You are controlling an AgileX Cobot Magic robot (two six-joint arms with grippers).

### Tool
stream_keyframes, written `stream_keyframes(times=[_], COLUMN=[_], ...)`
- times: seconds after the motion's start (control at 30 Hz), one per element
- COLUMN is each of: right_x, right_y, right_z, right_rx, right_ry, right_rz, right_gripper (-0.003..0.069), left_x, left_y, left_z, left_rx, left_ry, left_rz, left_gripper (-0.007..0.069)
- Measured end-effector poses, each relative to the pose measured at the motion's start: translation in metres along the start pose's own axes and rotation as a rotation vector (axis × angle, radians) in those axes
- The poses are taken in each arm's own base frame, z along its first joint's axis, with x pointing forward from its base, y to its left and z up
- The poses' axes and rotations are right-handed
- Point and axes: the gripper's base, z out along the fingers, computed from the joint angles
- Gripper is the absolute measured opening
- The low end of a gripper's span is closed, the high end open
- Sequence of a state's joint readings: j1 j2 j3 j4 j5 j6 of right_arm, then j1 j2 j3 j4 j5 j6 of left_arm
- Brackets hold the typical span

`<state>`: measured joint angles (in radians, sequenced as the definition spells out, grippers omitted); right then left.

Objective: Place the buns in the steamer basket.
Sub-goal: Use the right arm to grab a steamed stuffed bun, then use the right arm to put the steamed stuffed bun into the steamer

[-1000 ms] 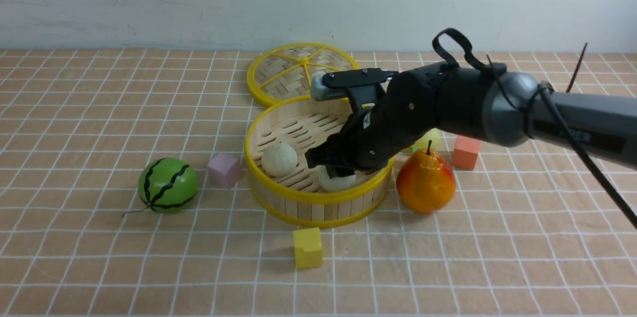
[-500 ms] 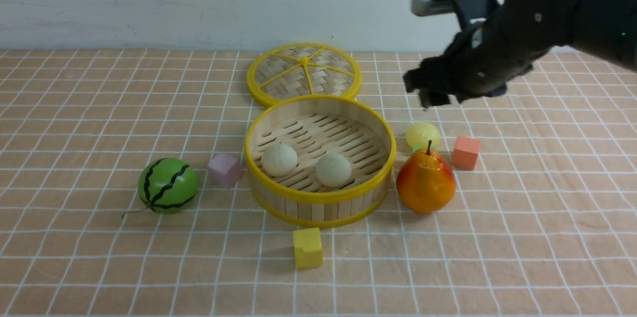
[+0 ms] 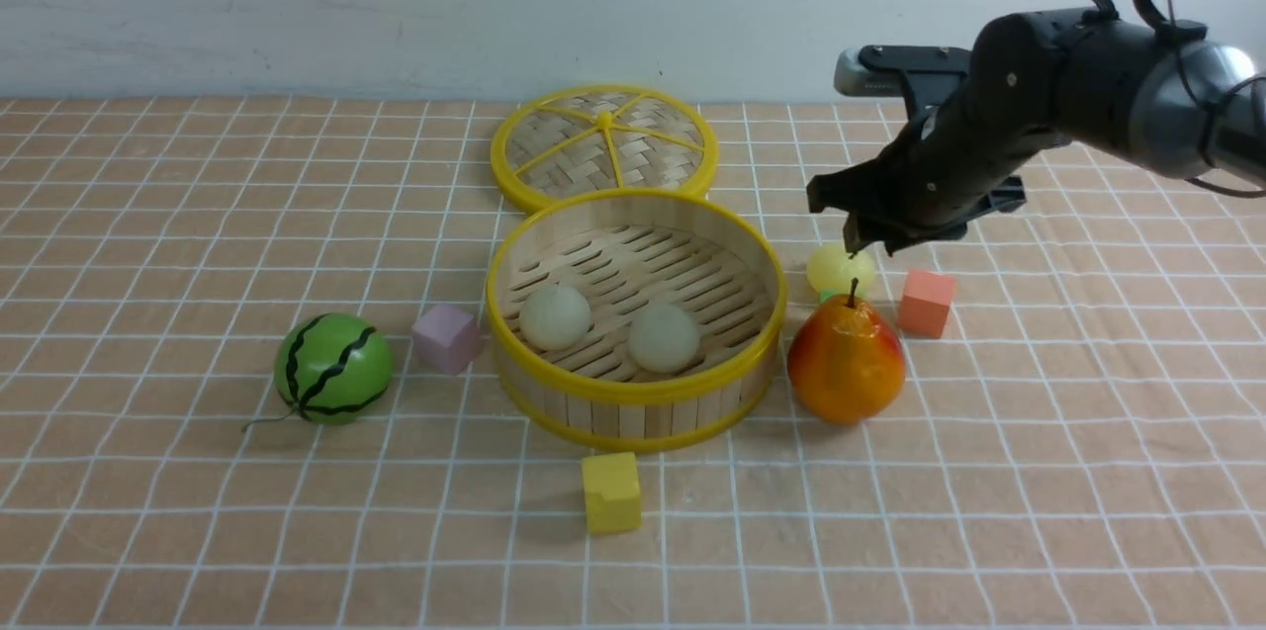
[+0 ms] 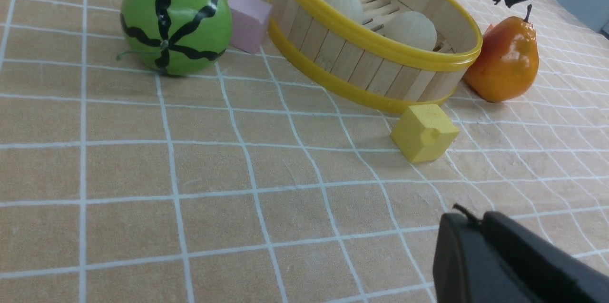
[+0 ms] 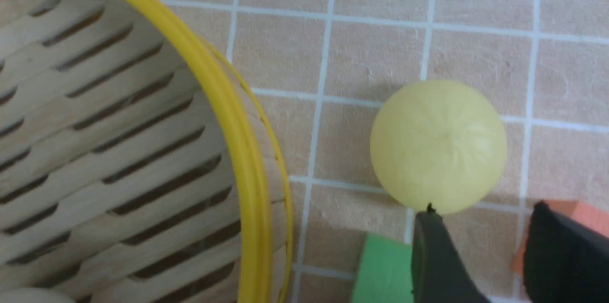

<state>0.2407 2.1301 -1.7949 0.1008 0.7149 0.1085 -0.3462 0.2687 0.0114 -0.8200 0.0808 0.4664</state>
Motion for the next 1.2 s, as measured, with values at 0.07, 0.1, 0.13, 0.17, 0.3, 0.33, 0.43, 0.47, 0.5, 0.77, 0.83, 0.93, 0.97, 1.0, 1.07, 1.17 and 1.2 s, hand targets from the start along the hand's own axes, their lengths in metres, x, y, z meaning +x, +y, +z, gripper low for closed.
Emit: stream_keyframes(times=[0.07, 0.1, 0.13, 0.17, 0.3, 0.33, 0.43, 0.47, 0.5, 0.77, 0.83, 0.93, 0.97, 1.0, 1.07, 1.17, 1.2], right_x=[-0.002, -0.003, -0.003, -0.004, -0.003, -0.003, 0.002, 0.003, 0.003, 0.003, 0.002, -0.001, -0.004, -0.010, -0.018, -0.031, -0.033], right_y=[0.000, 0.000, 0.000, -0.001, -0.003, -0.003, -0.007, -0.008, -0.008, -0.009, -0.009, -0.008, -0.007, -0.004, 0.002, 0.020, 0.028], right_z=[0.007, 0.012, 0.015, 0.018, 0.034, 0.035, 0.051, 0.053, 0.054, 0.057, 0.055, 0.046, 0.039, 0.023, 0.003, -0.039, -0.052], right_rx=[-0.003, -0.005, -0.005, -0.006, -0.002, -0.001, 0.027, 0.033, 0.034, 0.045, 0.045, 0.044, 0.043, 0.035, 0.024, -0.009, -0.029], right_ry=[-0.010, -0.015, -0.020, -0.028, -0.059, -0.059, -0.054, -0.055, -0.054, -0.058, -0.062, -0.070, -0.077, -0.104, -0.147, -0.232, -0.259], right_rz=[0.001, 0.001, 0.001, 0.000, -0.006, -0.006, -0.040, -0.048, -0.049, -0.066, -0.078, -0.100, -0.108, -0.116, -0.139, -0.183, -0.192], right_gripper=[0.0281, 0.0283, 0.0284, 0.0284, 0.0284, 0.0284, 0.0284, 0.0284, 0.0284, 0.0114, 0.0029, 0.0000, 0.0000, 0.0000, 0.0000, 0.0000, 0.0000], left_x=[0.000, 0.000, 0.000, 0.000, 0.000, 0.000, 0.000, 0.000, 0.000, 0.000, 0.000, 0.000, 0.000, 0.000, 0.000, 0.000, 0.000], left_y=[0.000, 0.000, 0.000, 0.000, 0.000, 0.000, 0.000, 0.000, 0.000, 0.000, 0.000, 0.000, 0.000, 0.000, 0.000, 0.000, 0.000], left_z=[0.000, 0.000, 0.000, 0.000, 0.000, 0.000, 0.000, 0.000, 0.000, 0.000, 0.000, 0.000, 0.000, 0.000, 0.000, 0.000, 0.000], left_rx=[0.000, 0.000, 0.000, 0.000, 0.000, 0.000, 0.000, 0.000, 0.000, 0.000, 0.000, 0.000, 0.000, 0.000, 0.000, 0.000, 0.000], left_ry=[0.000, 0.000, 0.000, 0.000, 0.000, 0.000, 0.000, 0.000, 0.000, 0.000, 0.000, 0.000, 0.000, 0.000, 0.000, 0.000, 0.000], left_rz=[0.000, 0.000, 0.000, 0.000, 0.000, 0.000, 0.000, 0.000, 0.000, 0.000, 0.000, 0.000, 0.000, 0.000, 0.000, 0.000, 0.000], left_gripper=[0.0039, 0.0039, 0.0039, 0.0039, 0.0039, 0.0039, 0.0039, 0.0039, 0.0039, 0.0047, 0.0047, 0.0047, 0.0047, 0.0047, 0.0047, 0.0047, 0.0049])
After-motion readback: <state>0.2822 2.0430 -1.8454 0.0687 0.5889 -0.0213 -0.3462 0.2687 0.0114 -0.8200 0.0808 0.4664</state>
